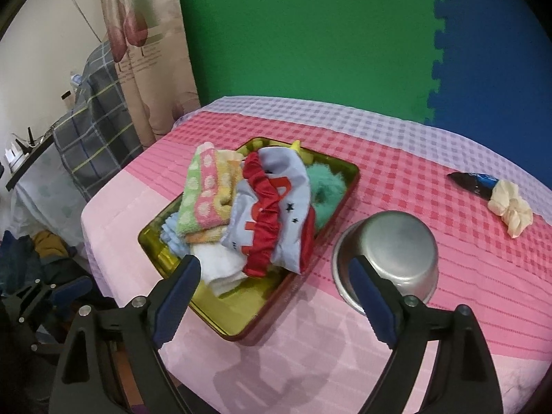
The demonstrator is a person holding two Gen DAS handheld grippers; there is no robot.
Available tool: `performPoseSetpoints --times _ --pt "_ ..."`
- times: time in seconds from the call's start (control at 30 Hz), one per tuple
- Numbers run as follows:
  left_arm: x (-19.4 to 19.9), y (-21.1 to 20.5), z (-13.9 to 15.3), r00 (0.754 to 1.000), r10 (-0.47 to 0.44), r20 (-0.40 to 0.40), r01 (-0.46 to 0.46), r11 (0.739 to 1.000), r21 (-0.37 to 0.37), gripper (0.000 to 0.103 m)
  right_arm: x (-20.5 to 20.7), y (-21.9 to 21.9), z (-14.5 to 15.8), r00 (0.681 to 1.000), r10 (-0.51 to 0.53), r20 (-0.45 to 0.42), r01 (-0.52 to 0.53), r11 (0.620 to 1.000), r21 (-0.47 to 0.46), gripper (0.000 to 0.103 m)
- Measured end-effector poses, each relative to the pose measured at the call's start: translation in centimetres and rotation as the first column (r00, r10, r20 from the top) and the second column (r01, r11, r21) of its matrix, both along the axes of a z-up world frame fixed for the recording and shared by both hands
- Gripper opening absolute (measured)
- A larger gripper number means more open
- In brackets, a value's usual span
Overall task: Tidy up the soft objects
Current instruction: 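Open the right gripper and withdraw both grippers from the tin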
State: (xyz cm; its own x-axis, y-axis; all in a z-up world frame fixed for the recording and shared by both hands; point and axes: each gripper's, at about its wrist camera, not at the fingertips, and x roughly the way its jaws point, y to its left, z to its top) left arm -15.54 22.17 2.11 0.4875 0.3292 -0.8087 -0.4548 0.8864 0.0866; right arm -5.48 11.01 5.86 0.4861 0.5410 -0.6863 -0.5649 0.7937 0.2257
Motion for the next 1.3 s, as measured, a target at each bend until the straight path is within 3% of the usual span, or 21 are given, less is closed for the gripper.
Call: performPoseSetpoints --times 0.5,0.83,1.3 --pt "1.1 -3.0 -0.7 0.997 -0.058 -0.058 0.061 0.997 0.047 0.068 0.7 -4.5 -1.6 0.996 -0.086 -0.01 0.085 0.996 -0.033 0.088" --pt "3.3 -6.6 0.2 0.989 -0.132 -0.065 0.136 0.988 0.071 0.068 2.2 -9.5 -3.1 0.975 -0.221 -0.019 0.218 0.971 -0.099 0.088" --pt "6.8 -11.8 0.4 0.97 -0.214 -0.114 0.226 0.969 0.104 0.068 3.0 -15.9 -3.6 0.918 -0.371 0.14 0.394 0.896 -0.206 0.088"
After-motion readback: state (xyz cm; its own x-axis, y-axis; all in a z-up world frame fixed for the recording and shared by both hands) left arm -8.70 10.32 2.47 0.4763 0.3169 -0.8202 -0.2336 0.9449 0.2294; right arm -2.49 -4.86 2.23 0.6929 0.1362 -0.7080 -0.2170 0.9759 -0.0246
